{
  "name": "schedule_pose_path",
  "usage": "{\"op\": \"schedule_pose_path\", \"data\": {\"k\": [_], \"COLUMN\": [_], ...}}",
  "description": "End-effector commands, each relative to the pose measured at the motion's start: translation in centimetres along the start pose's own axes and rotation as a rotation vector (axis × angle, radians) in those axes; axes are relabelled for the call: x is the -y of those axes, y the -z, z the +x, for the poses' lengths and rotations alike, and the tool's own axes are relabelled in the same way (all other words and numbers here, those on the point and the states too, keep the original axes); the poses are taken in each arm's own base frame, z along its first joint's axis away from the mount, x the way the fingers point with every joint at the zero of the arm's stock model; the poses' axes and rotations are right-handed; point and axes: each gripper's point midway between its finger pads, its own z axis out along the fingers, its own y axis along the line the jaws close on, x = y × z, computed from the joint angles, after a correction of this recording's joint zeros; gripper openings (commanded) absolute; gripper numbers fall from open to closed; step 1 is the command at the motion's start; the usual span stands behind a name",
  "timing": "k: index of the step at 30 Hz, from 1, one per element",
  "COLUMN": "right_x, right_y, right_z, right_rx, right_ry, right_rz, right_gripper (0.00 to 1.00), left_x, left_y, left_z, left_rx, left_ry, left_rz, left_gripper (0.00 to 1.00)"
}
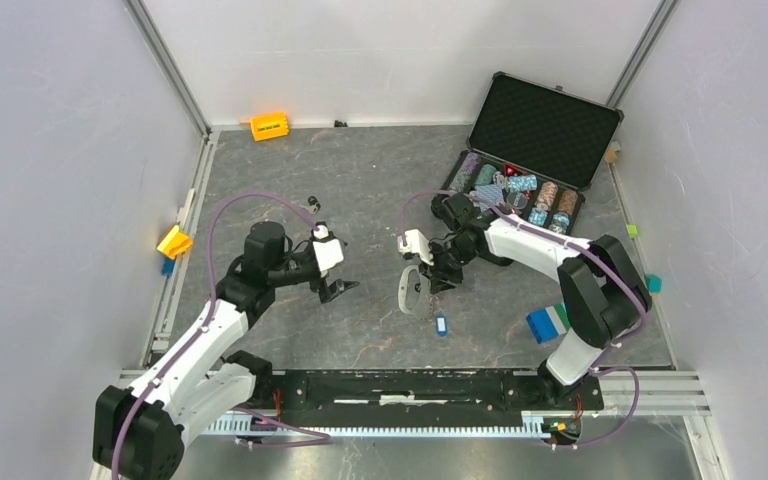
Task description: Put the keys on the keyring
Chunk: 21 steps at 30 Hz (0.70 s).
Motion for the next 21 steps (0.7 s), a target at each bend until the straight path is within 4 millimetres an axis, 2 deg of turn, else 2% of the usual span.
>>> {"op": "schedule_pose_path", "data": {"k": [1,4,8,15,21], "right_x": [0.8,3.1,4.9,6.1,7.4], "right_y": [1.2,2.4,2.9,2.2,2.1], "right_z": [-1.5,-1.7,-1.1,1.2,1.3], "right_rx": [0.038,0.034,-0.014,-0.12,-0.15], "right_ry": [0.029,0.012,0.042,0.124,0.16], "right_rz": [0.067,0.185,0.263,0.255,0.281], "right_gripper": [0.27,0.28,0.27,0.26,0.26], "left_x": [0.2,0.2,0.2,0.1,0.2], "left_y": [0.0,0.0,0.0,0.1,0.0], "left_z": [-0.2,-0.2,-0.2,-0.3,-0.2], "left_rx": [0.015,0.014,0.015,0.016,0.014], "left_ry": [-0.049,-0.05,-0.05,-0.049,-0.047], "left_rz": [0.013,0.011,0.013,0.01,0.011], "left_gripper": [0.94,0.94,0.94,0.94,0.94]}}
